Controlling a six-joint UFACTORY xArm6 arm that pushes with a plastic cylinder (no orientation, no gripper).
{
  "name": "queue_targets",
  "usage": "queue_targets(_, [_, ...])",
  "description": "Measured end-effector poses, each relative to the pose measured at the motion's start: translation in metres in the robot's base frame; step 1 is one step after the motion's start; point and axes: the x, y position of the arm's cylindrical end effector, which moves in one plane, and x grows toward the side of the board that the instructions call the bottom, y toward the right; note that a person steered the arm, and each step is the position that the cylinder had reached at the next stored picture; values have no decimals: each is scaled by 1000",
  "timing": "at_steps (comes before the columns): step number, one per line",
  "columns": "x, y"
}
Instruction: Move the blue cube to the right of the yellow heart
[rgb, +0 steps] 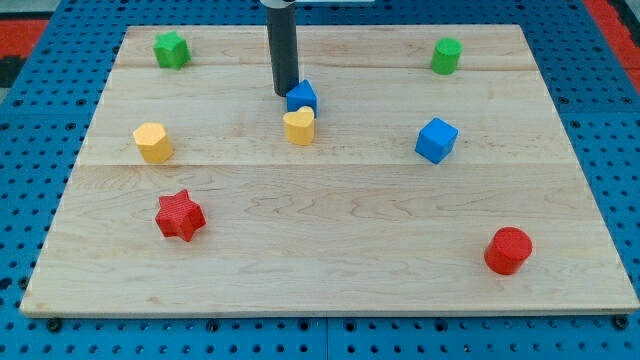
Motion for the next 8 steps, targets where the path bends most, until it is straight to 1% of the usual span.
queue_targets(1, [-12,1])
queue_targets(2, [-27,53])
queue_targets(3, [12,155])
queue_targets(4, [41,257])
queue_targets(5, [69,256])
queue_targets(6, [74,186])
queue_targets(7, [79,175])
queue_targets(8, [122,240])
